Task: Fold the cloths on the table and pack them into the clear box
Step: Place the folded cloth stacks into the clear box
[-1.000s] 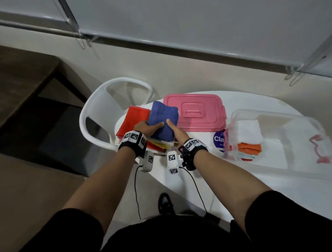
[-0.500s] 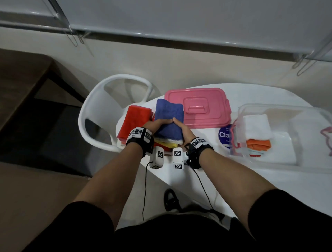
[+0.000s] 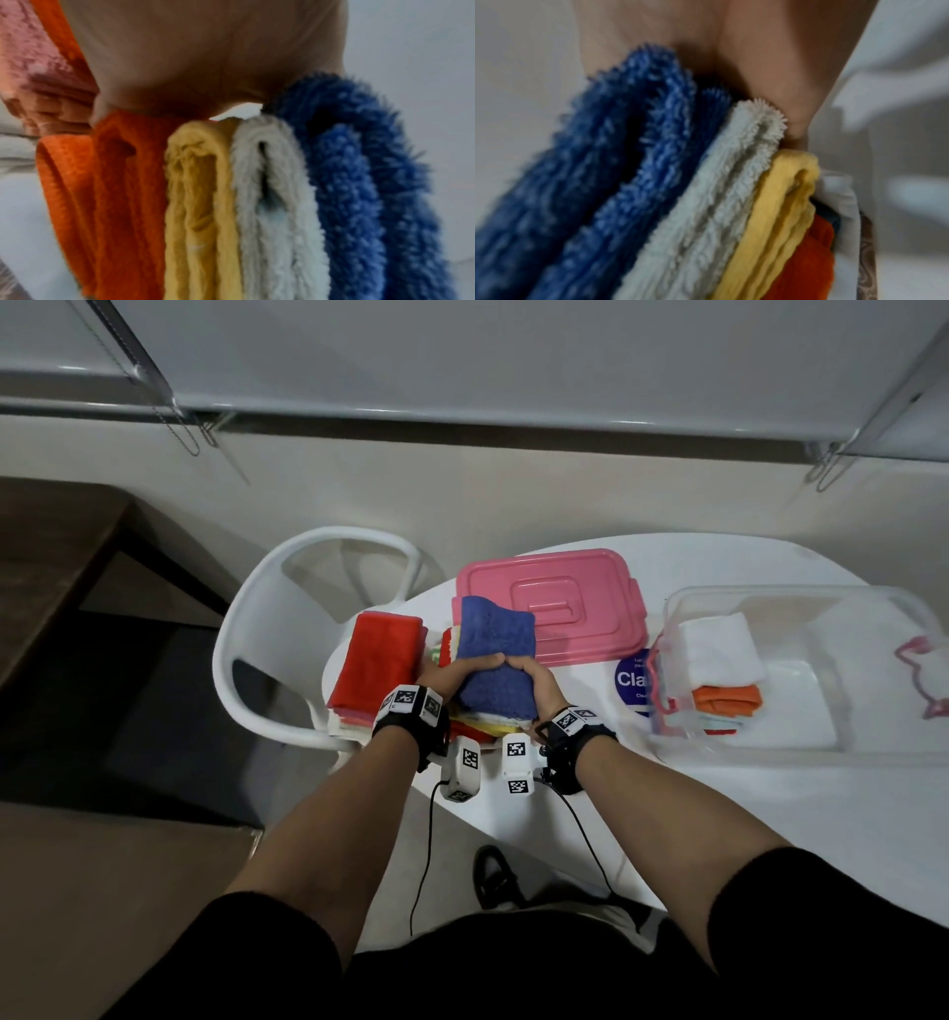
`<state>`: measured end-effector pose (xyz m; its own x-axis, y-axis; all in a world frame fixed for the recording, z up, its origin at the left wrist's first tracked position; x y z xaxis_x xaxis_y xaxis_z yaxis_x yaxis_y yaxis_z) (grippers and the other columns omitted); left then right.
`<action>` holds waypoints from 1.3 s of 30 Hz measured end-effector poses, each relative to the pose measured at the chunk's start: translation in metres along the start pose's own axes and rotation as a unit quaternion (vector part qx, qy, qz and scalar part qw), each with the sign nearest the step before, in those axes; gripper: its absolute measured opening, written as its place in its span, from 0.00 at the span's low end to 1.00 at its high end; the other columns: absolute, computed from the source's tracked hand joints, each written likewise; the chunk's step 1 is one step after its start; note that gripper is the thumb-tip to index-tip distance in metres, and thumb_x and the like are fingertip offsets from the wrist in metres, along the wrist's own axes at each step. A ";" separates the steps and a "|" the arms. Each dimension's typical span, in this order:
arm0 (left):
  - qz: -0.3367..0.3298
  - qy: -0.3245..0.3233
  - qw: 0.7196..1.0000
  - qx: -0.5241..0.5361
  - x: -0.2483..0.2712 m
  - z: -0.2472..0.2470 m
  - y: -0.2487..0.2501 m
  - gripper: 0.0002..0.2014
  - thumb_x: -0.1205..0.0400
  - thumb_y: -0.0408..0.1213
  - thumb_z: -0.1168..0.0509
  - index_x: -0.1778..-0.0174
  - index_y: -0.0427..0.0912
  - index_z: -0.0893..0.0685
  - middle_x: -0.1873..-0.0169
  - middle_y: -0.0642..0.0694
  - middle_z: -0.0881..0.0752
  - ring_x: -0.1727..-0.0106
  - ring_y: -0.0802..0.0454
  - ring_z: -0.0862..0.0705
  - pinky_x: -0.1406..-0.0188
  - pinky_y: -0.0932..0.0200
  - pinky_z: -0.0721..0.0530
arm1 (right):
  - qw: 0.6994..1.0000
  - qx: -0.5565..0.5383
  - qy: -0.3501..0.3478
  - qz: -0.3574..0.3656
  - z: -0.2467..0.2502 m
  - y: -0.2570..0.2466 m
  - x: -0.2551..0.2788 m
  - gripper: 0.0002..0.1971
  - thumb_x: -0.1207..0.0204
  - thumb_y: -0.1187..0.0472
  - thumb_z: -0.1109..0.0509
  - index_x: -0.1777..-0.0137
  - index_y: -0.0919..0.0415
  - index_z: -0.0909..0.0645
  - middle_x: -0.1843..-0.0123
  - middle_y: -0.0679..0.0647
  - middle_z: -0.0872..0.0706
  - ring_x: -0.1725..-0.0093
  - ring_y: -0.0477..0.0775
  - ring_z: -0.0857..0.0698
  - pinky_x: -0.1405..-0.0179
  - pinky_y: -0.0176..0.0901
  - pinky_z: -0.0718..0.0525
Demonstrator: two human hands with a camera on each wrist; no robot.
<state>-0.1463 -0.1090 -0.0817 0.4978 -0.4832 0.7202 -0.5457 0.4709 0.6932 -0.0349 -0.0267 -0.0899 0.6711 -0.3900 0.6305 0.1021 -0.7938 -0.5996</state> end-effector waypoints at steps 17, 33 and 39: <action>-0.123 -0.021 0.992 0.005 0.043 -0.028 0.028 0.56 0.53 0.46 0.12 0.30 0.43 0.32 0.39 0.42 0.15 0.45 0.44 0.11 0.44 0.41 0.12 | 0.992 -0.077 -0.100 0.010 0.000 -0.031 0.057 0.19 0.16 0.56 0.37 0.36 0.72 0.20 0.44 0.67 0.11 0.47 0.64 0.10 0.45 0.55 0.11; -0.271 -0.143 0.951 0.049 0.110 -0.125 0.122 0.62 0.36 0.43 0.16 0.15 0.40 0.54 0.31 0.40 0.19 0.37 0.44 0.14 0.36 0.41 0.16 | 0.974 -0.027 -0.186 0.129 0.000 -0.165 0.144 0.20 0.23 0.51 0.37 0.38 0.65 0.22 0.50 0.60 0.08 0.51 0.56 0.09 0.51 0.47 0.10; -0.296 -0.226 0.928 0.005 0.120 -0.230 0.136 0.56 0.30 0.44 0.19 0.16 0.42 0.51 0.29 0.43 0.22 0.35 0.48 0.15 0.36 0.45 0.15 | 0.974 -0.034 -0.124 0.184 0.078 -0.220 0.177 0.21 0.24 0.52 0.36 0.36 0.66 0.22 0.48 0.61 0.10 0.50 0.57 0.09 0.53 0.48 0.10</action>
<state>-0.0058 0.0668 0.1060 0.3797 -0.9166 0.1253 -0.2743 0.0178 0.9615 0.1182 0.1153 0.1150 0.8104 -0.5364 0.2355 -0.2223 -0.6535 -0.7235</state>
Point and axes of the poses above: each hand's wrist, its own x-axis away from the middle knuckle, its own z-axis out of the back of the hand, y = z × x, the point moved 6 cm from there along -x, towards the middle knuckle
